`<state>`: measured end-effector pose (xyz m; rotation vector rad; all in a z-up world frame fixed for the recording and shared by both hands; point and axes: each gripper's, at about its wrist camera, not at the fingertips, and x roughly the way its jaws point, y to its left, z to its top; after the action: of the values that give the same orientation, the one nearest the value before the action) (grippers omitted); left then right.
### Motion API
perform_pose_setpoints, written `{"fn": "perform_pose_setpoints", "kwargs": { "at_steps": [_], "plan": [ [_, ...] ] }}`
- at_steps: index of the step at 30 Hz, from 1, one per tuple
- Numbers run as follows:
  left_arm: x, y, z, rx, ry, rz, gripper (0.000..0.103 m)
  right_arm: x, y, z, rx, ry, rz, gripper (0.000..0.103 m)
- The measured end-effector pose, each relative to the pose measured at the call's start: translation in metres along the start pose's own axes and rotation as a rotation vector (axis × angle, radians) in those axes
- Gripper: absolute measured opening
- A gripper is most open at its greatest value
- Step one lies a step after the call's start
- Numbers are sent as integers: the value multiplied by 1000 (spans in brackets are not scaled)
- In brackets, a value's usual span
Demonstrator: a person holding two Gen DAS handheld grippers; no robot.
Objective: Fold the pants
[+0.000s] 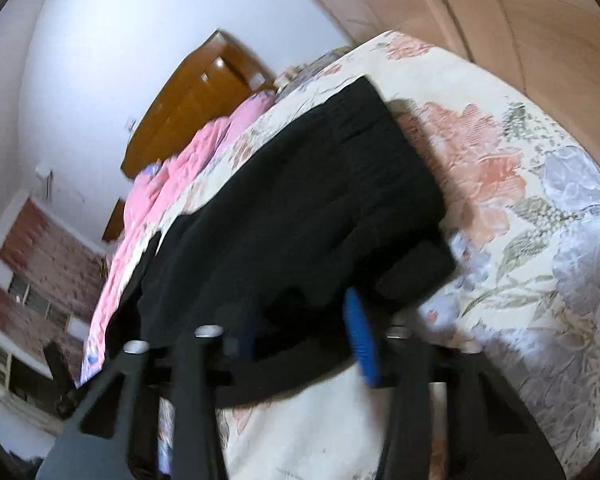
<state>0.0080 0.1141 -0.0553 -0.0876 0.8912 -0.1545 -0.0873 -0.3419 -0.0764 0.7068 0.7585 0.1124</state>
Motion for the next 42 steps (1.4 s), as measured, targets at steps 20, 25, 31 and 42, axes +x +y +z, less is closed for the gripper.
{"fn": "perform_pose_setpoints", "kwargs": {
  "at_steps": [20,25,31,42],
  "plan": [
    [-4,1,0,110,16,99,8,-11,8,-25,-57,-9,-61,7],
    [1,4,-6,109,42,101,8,-1,-7,-35,-3,31,-71,7],
    [-13,4,-3,74,13,81,8,-15,5,-27,-32,5,-74,7],
    [-26,3,-5,63,46,52,8,-14,-3,-23,15,31,-87,7]
  ]
}}
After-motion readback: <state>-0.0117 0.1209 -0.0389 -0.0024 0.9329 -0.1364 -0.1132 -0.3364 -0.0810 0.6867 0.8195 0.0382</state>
